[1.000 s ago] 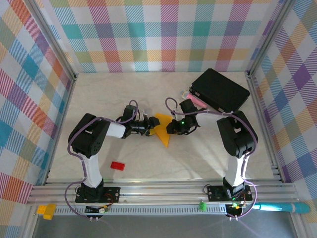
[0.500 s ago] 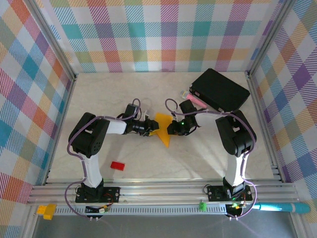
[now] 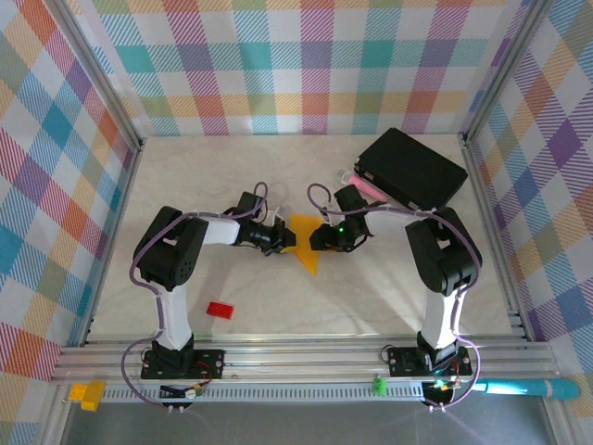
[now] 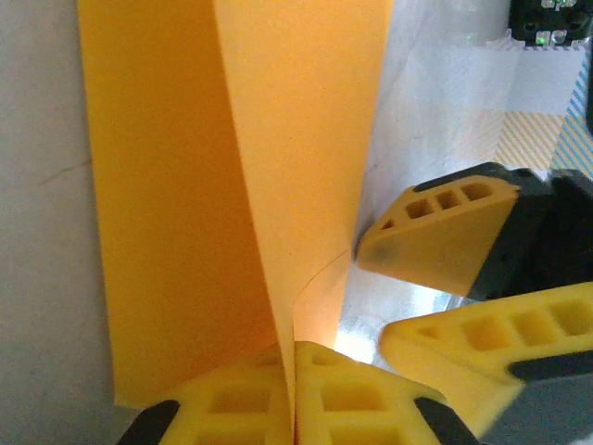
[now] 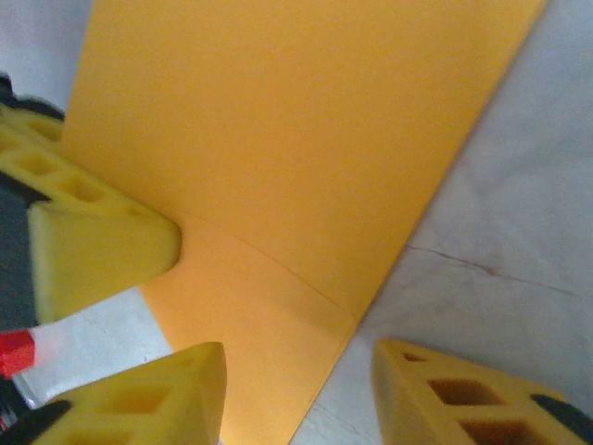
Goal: Fold a paper plane with a square sheet of paper (pick it up from the middle)
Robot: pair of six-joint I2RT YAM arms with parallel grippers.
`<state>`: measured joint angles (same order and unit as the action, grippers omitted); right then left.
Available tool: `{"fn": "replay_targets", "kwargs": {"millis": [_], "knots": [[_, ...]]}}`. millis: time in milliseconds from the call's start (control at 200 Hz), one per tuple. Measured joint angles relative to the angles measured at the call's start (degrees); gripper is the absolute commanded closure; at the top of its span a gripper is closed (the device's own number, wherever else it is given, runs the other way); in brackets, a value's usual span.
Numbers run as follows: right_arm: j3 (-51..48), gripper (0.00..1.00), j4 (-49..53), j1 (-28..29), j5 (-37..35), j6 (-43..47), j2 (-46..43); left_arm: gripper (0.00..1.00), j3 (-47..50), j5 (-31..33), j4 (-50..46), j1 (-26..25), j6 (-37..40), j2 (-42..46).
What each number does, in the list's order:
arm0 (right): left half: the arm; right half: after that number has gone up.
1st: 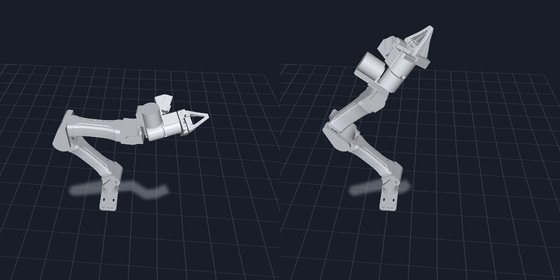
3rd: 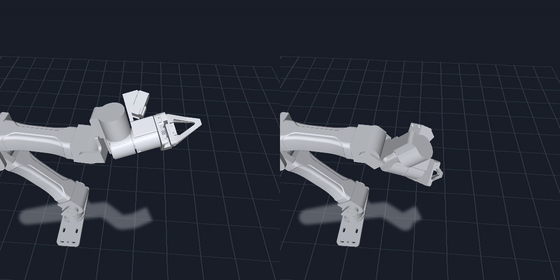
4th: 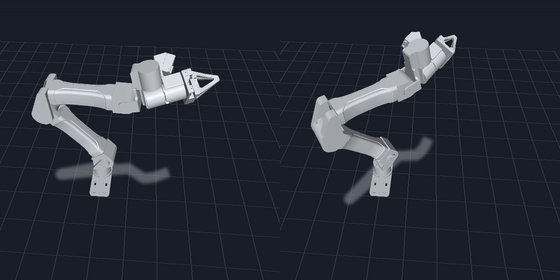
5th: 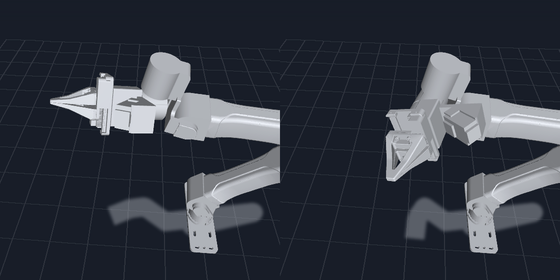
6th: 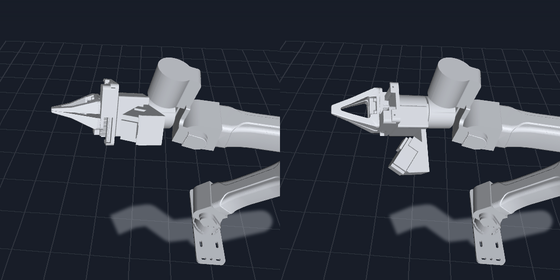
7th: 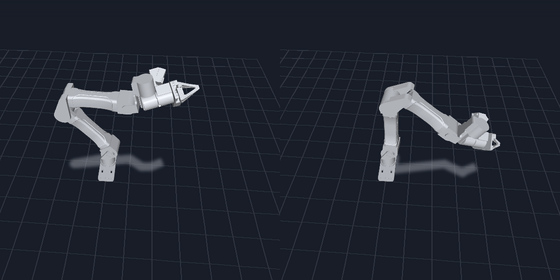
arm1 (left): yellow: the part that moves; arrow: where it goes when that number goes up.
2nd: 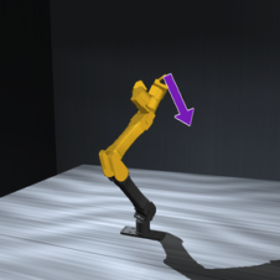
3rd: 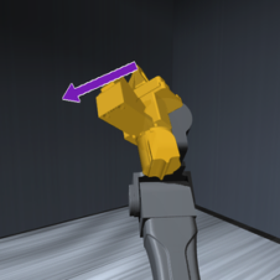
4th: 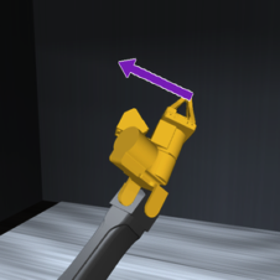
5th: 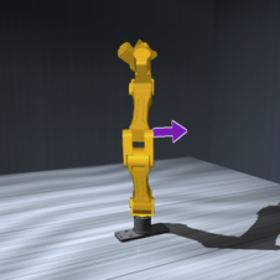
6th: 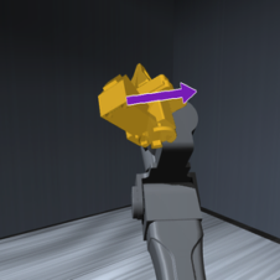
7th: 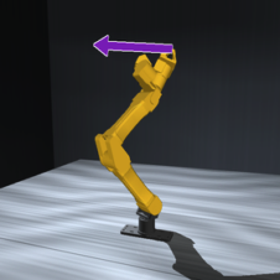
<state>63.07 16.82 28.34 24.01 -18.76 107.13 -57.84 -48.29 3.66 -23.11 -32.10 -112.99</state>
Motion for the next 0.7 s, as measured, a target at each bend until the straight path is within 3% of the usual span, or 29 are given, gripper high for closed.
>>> {"fn": "replay_targets", "kwargs": {"millis": [110, 305, 435, 545, 700], "knots": [[-3.69, 0.29, -2.08, -0.26, -4.20, -0.02, -6.12, 0.95, -0.15, 1.86, -1.31, 0.02, -0.04, 0.37], [-9.92, 0.21, -8.33, 0.55, -10.01, 1.38, -14.99, 0.95, -0.22, 6.51, -3.65, 0.04, -1.99, 2.29], [-11.61, 0.23, -11.58, 3.69, -14.80, 4.35, -15.17, 0.95, -0.24, 10.21, -3.74, 0.04, -5.64, 4.07], [-12.17, 0.36, -13.46, 7.85, -18.21, 8.11, -14.80, 0.95, -0.15, 13.44, -3.58, 0.04, -9.57, 6.03], [-12.87, 0.42, -17.49, 12.44, -20.63, 12.02, -13.81, 0.95, -0.07, 16.83, -3.45, -0.07, -14.19, 8.00]]}}
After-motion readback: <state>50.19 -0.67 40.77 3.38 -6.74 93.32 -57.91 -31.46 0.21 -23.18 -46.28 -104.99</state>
